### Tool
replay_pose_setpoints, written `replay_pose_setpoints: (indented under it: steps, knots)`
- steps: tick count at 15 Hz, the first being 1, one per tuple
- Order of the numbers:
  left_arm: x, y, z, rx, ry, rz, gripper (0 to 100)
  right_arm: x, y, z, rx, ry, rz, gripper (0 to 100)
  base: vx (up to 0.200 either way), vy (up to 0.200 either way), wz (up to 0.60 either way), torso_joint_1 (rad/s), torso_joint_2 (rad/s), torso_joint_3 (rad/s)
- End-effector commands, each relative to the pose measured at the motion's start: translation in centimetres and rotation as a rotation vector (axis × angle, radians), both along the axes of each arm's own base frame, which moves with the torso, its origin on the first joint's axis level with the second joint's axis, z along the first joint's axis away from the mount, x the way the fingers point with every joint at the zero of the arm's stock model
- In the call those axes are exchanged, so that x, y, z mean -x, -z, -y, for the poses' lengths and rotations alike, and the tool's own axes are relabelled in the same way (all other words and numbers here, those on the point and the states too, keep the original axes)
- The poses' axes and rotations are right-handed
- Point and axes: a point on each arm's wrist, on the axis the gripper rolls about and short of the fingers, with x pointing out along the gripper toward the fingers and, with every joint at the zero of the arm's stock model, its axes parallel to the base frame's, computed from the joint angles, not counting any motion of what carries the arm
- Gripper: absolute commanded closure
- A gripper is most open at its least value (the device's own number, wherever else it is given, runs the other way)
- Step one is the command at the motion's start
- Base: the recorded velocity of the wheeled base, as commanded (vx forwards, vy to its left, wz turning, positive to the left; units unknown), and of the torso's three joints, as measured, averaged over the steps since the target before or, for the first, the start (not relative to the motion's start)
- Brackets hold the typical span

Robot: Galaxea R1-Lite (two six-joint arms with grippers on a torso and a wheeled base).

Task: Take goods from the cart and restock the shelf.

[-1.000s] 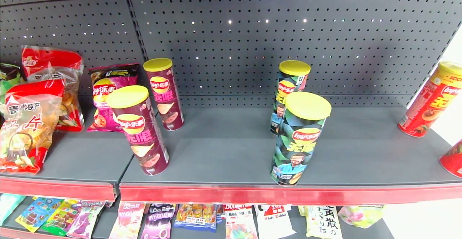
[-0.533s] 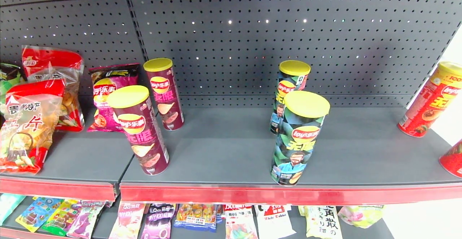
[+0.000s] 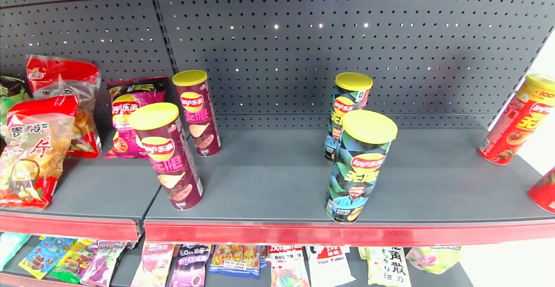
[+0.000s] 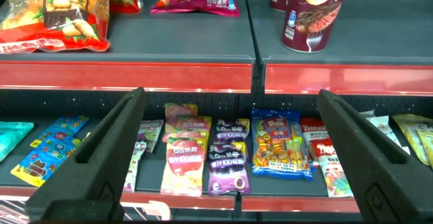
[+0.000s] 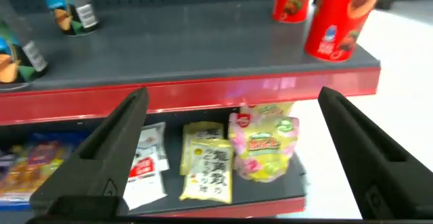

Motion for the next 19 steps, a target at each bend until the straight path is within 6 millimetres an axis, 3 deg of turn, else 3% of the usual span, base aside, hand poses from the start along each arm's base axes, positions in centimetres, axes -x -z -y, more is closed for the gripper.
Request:
replay_pose_setpoints:
  steps: [1,3,7,19]
  knots:
    - [-0.01,0.01,0.0,0.0,0.0,-0.002,0,-0.02,0.08,-0.01,0.006,-0.005,-0.005,0,0.0,0.0,0.0,0.0,0.0,0.0]
    - [-0.01,0.01,0.0,0.0,0.0,-0.002,0,-0.01,0.67,-0.46,0.062,-0.21,-0.071,0,0.0,0.0,0.0,0.0,0.0,0.0]
    - [-0.01,0.01,0.0,0.0,0.0,-0.002,0,-0.07,0.68,-0.34,-0.028,-0.155,-0.059,0,0.0,0.0,0.0,0.0,0.0,0.0]
    - [-0.01,0.01,0.0,0.0,0.0,-0.002,0,-0.07,0.68,-0.33,-0.022,-0.149,-0.059,0,0.0,0.0,0.0,0.0,0.0,0.0]
